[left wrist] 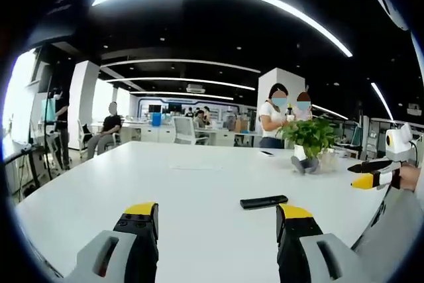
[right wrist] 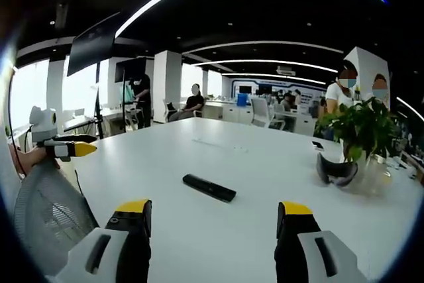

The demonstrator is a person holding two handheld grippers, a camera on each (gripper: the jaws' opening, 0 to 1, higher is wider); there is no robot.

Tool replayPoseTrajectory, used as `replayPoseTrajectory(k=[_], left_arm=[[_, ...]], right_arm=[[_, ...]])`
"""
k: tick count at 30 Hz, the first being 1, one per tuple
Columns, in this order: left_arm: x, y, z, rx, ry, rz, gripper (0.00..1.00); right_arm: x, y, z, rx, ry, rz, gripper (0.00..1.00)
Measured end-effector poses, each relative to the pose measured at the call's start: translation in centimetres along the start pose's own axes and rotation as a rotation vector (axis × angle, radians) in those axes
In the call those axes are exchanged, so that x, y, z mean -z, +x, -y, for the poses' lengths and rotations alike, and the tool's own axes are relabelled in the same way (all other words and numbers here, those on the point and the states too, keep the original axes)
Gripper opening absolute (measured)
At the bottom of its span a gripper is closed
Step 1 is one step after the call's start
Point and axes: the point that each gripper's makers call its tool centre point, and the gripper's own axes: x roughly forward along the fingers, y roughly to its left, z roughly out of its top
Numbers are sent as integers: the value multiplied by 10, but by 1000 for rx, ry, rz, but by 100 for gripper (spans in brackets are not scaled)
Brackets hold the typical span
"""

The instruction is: Press the specified remote control buttons in sequence, fully releasing each button before pressing the next.

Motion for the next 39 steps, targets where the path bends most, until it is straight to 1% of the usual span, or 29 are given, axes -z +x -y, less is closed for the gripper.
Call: replayPoseTrajectory(k=[4, 7, 9, 11, 12, 13, 14, 15, 16, 17, 18, 20, 22, 23, 24, 26, 27, 29, 30, 31, 33, 34, 35, 37, 39], left_arm=[[1, 0, 0, 1, 4, -5, 74], [5, 2, 3, 12, -1, -35, 75], [6, 2, 4, 11, 11, -44, 75], [10, 2, 4, 24, -7, -59, 77], [13, 3, 6, 35, -19, -76, 80], [19, 2, 11, 65, -11, -129, 83], [27, 0, 14, 81, -11, -177, 84], [31, 0, 15, 97, -15, -199, 83], [35, 0, 22, 139, -13, -215, 84], [37, 0, 25, 155, -12, -237, 84], [40, 0, 28, 177, 15, -260, 84], [44, 2, 30, 198, 60, -300, 87], [47, 6, 33, 231, 77, -347, 92], [48, 9, 34, 244, 95, -365, 92], [50, 12, 36, 267, 121, -397, 90], [59, 17, 40, 311, 136, -475, 88], [65, 20, 45, 346, 146, -528, 87], [76, 28, 46, 384, 187, -597, 81], [79, 31, 47, 401, 186, -619, 79], [82, 33, 49, 417, 168, -645, 78], [81, 45, 54, 452, 145, -666, 75], [79, 51, 54, 461, 149, -669, 72], [78, 56, 56, 481, 156, -688, 69], [78, 67, 57, 515, 196, -724, 63], [76, 77, 59, 536, 230, -736, 60]], right_arm=[[0, 0, -1, -3, 0, 2, 77], [0, 0, -1, -2, -3, 0, 77], [0, 0, 1, 5, -4, -1, 76], [0, -1, 2, 7, 5, 4, 76], [0, -1, 2, 5, 12, 5, 76], [0, -1, 2, 4, 15, 4, 75], [0, -1, 2, 3, 19, 2, 75], [0, -1, 2, 3, 20, 1, 74], [0, -1, 2, 2, 21, 2, 74], [1, -1, 2, 0, 22, 1, 74], [1, -1, 1, -2, 22, -1, 74], [1, 0, 0, -7, 22, -5, 73], [1, 0, 0, -9, 20, -7, 72], [1, 0, 0, -9, 19, -6, 72], [1, 0, 0, -9, 19, -6, 72], [1, -1, 0, -9, 25, -5, 71], [1, -1, 1, -8, 28, -2, 71], [1, -2, 2, -7, 37, -5, 70], [1, -2, 2, -6, 44, -3, 69], [1, -2, 3, -6, 49, -3, 69], [2, -2, 3, -9, 64, -4, 68], [4, -2, 3, -13, 70, -10, 66], [5, -2, 2, -19, 76, -18, 64], [9, -1, -1, -35, 89, -38, 61], [9, -1, -2, -43, 95, -40, 59]])
